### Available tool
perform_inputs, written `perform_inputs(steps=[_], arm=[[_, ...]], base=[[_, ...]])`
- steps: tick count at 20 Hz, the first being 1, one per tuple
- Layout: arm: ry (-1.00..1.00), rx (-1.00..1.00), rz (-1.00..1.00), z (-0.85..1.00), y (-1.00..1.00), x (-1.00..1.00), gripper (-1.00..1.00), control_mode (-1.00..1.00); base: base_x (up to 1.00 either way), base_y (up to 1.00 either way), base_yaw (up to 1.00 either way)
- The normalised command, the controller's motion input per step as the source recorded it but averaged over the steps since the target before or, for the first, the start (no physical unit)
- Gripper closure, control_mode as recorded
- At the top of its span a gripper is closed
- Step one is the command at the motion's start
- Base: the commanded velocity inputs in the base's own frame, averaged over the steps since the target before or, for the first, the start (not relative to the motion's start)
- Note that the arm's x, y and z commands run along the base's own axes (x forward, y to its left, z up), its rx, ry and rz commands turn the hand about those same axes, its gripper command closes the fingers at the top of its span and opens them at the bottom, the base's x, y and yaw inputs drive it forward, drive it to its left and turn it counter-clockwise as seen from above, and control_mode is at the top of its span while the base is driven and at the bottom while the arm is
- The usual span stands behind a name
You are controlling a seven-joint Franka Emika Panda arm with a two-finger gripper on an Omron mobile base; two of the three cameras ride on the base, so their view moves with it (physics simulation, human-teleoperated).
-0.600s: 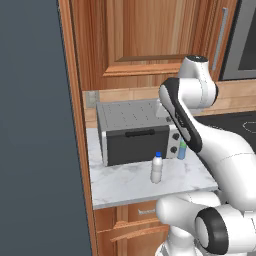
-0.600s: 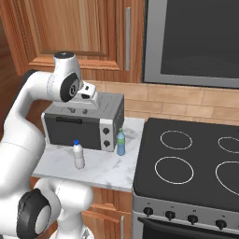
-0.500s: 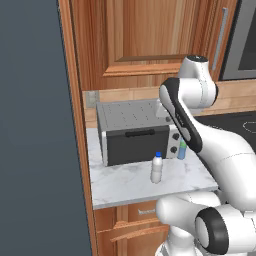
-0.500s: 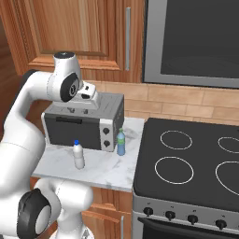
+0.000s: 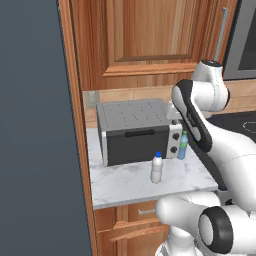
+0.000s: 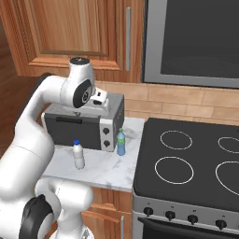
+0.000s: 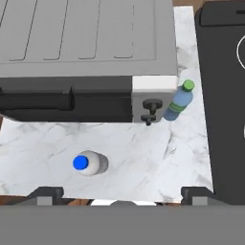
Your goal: Take the bottled waters from the counter and place them in the freezer to freeze. Close the freezer door after placing the bottles.
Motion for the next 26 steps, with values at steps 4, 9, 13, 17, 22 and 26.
perform_inputs(steps=[4, 9, 13, 17, 22, 26], arm=[[-0.08, 0.03, 0.22, -0.33, -0.58, -0.22, -1.00, -1.00], [-0.07, 0.10, 0.40, -0.44, -0.58, -0.36, -1.00, -1.00], [-0.13, 0.01, 0.45, -0.41, 0.01, -0.66, -1.00, -1.00], [-0.18, 0.00, 0.40, -0.41, 0.11, -0.63, -1.00, -1.00], [-0.21, 0.09, 0.40, -0.26, 0.00, -0.02, -1.00, -1.00], [-0.30, 0.07, 0.38, -0.15, 0.01, 0.00, -1.00, -1.00]], base=[[0.00, 0.00, 0.00], [0.00, 0.00, 0.00], [0.00, 0.00, 0.00], [0.00, 0.00, 0.00], [0.00, 0.00, 0.00], [0.00, 0.00, 0.00]])
